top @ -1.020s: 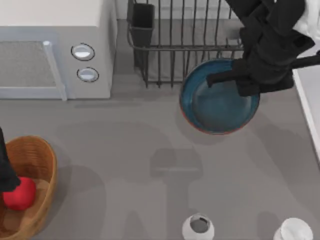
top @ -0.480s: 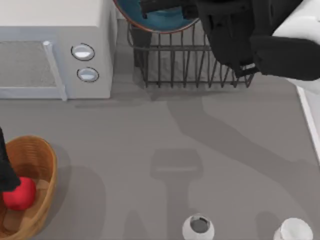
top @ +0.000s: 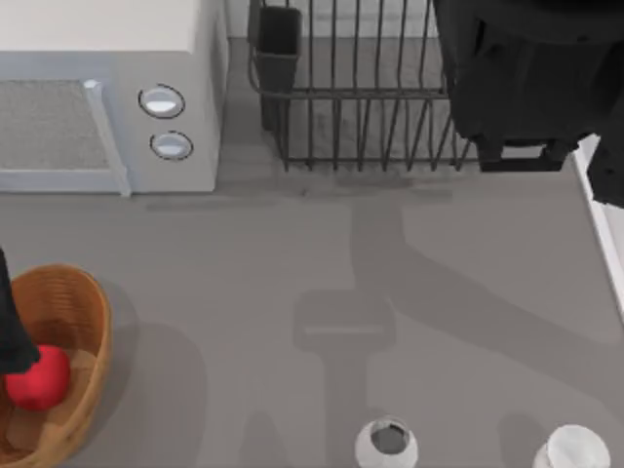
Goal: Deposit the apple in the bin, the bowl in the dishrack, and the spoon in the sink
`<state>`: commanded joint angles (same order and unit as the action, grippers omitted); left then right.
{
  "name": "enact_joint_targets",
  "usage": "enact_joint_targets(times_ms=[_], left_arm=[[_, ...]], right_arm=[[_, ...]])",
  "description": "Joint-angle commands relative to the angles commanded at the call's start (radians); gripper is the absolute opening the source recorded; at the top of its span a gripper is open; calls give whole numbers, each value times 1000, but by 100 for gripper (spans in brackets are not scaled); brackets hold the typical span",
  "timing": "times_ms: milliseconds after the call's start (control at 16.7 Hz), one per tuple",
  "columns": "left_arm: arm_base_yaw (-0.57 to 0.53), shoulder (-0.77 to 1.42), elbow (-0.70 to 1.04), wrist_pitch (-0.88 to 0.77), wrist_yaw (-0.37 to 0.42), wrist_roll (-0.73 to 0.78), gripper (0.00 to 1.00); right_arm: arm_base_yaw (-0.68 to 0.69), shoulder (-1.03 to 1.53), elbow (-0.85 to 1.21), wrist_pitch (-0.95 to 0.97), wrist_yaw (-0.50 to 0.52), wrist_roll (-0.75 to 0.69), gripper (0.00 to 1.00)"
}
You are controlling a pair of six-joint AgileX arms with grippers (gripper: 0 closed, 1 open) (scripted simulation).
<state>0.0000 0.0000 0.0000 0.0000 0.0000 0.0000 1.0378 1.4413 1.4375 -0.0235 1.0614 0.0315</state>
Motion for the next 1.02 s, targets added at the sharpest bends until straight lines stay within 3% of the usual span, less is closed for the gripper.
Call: enact_joint_targets(times_ms=[420,1020], left_arm=[[0,0,0,0,0,0,100],[0,0,0,0,0,0,100]], right_arm=[[-43,71,1,68,-39,1,0],[-355,544,-87,655,-344,-13,0]])
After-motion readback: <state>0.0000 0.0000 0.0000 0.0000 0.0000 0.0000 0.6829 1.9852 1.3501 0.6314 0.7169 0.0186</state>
